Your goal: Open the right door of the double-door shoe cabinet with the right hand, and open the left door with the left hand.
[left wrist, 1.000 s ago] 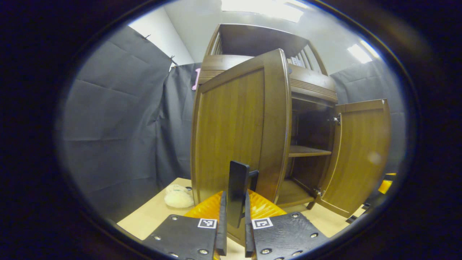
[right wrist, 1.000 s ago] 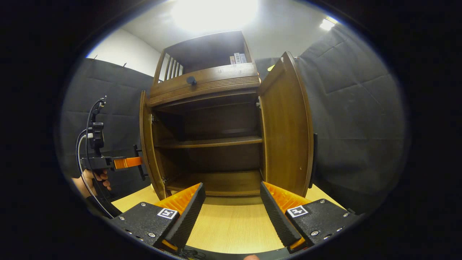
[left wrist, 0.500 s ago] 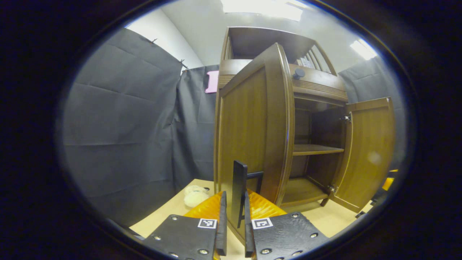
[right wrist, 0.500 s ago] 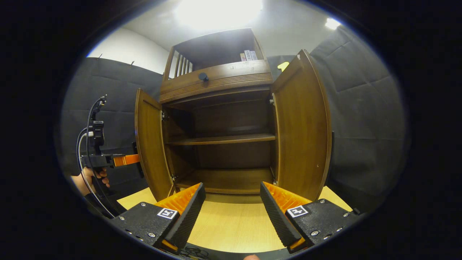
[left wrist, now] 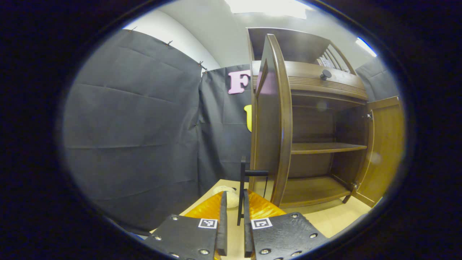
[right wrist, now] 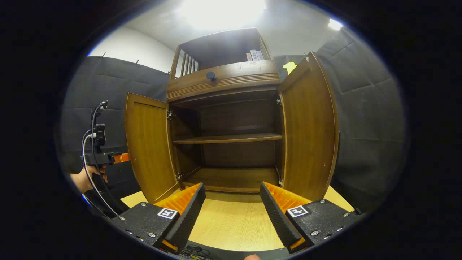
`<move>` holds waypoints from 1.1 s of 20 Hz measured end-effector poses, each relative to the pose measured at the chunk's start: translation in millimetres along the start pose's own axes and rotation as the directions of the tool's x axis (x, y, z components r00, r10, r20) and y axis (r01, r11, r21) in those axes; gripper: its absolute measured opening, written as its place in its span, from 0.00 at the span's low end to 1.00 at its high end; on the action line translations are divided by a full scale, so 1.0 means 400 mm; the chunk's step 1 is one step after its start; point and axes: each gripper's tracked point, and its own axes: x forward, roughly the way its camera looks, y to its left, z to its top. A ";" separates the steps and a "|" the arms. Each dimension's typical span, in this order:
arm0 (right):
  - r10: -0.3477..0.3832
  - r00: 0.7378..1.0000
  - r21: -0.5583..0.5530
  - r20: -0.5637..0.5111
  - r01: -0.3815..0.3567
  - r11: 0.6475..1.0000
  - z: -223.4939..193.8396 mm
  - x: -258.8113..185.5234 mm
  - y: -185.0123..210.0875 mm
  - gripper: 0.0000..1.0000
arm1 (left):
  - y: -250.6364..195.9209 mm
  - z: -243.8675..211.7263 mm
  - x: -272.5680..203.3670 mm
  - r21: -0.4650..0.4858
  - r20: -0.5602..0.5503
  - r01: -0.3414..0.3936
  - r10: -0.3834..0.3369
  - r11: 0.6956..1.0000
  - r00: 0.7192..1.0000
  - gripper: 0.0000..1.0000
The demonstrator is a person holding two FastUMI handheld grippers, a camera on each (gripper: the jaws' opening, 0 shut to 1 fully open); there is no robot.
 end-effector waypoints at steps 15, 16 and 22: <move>-0.112 0.991 0.009 0.066 0.112 0.994 0.064 -0.126 -0.110 0.94 | 0.026 0.035 -0.030 0.020 0.067 -0.103 0.102 0.994 0.993 0.19; -0.118 0.991 0.015 0.070 0.118 0.993 0.067 -0.141 -0.117 0.92 | 0.022 0.036 -0.036 0.021 0.076 -0.089 0.087 0.996 0.993 0.19; -0.180 0.981 0.048 0.072 0.177 0.983 0.073 -0.226 -0.174 0.92 | -0.030 0.071 -0.075 0.024 0.086 0.022 -0.024 0.999 0.996 0.26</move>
